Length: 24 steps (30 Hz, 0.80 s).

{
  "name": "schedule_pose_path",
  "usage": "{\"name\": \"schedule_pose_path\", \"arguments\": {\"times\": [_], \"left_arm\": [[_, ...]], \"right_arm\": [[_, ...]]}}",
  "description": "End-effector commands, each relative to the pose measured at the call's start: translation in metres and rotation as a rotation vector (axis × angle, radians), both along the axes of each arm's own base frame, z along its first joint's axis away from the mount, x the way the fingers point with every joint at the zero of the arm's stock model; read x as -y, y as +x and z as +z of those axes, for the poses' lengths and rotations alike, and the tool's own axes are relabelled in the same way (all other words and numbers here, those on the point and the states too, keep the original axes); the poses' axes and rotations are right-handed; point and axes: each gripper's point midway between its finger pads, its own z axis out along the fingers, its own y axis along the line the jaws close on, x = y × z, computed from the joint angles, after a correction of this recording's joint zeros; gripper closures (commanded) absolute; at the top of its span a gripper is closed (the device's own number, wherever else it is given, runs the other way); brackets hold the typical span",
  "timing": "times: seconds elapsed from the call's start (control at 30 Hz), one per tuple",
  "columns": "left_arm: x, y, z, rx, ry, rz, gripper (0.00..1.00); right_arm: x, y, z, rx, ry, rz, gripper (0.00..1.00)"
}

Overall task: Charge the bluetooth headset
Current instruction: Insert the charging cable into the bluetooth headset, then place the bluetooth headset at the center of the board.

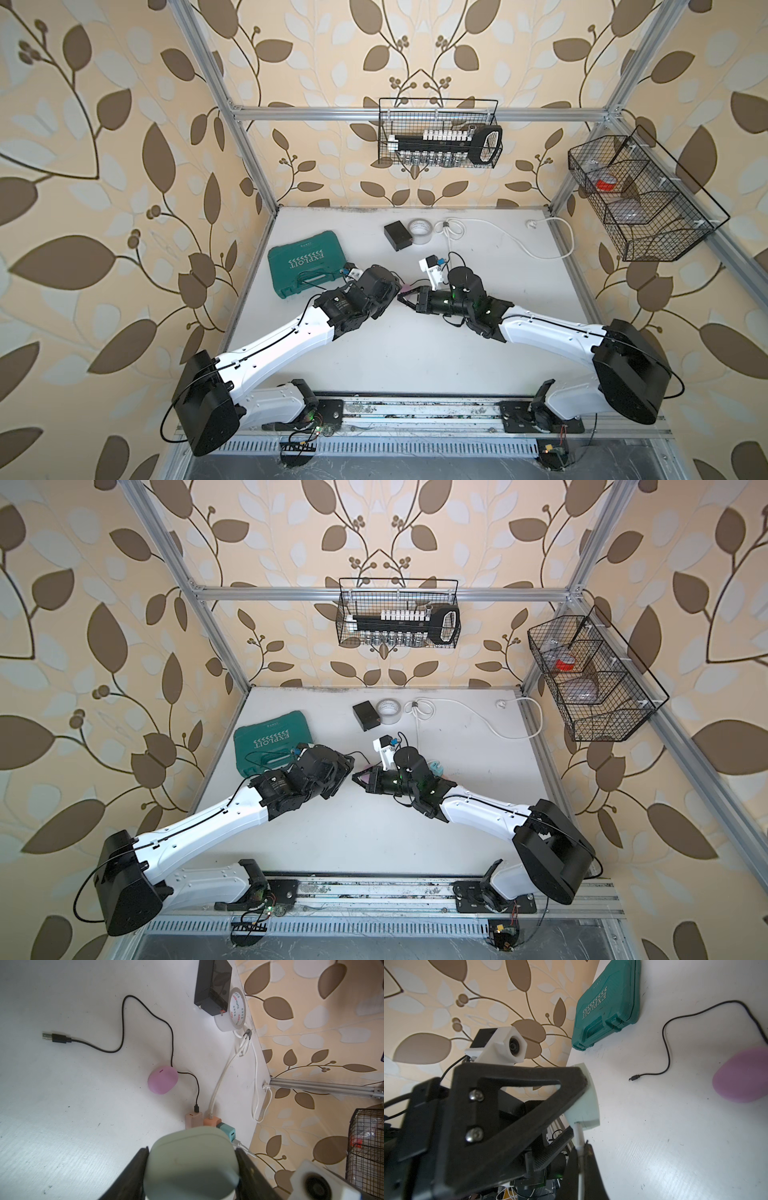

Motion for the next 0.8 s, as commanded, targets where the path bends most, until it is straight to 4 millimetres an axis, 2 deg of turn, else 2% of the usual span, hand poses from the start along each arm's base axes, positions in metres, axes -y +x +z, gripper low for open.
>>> {"name": "schedule_pose_path", "arguments": {"times": [0.0,0.07,0.2,0.47,0.77], "left_arm": [[0.051,-0.026,0.032,-0.007,-0.169,-0.222,0.57],[0.049,-0.026,0.031,-0.010,-0.164,-0.216,0.57],[0.041,-0.026,0.028,-0.009,-0.142,-0.187,0.56],[0.018,-0.024,0.020,-0.017,-0.084,-0.114,0.55],[0.006,-0.029,0.006,-0.059,-0.043,-0.092,0.55]], "right_arm": [[0.002,0.022,0.019,0.091,0.025,-0.093,0.95],[0.003,0.020,0.019,0.092,0.021,-0.089,0.94],[0.009,0.016,0.022,0.104,0.011,-0.090,0.82],[0.027,0.000,0.026,0.115,-0.013,-0.092,0.67],[0.067,-0.028,0.023,0.151,-0.110,-0.106,0.60]]}}
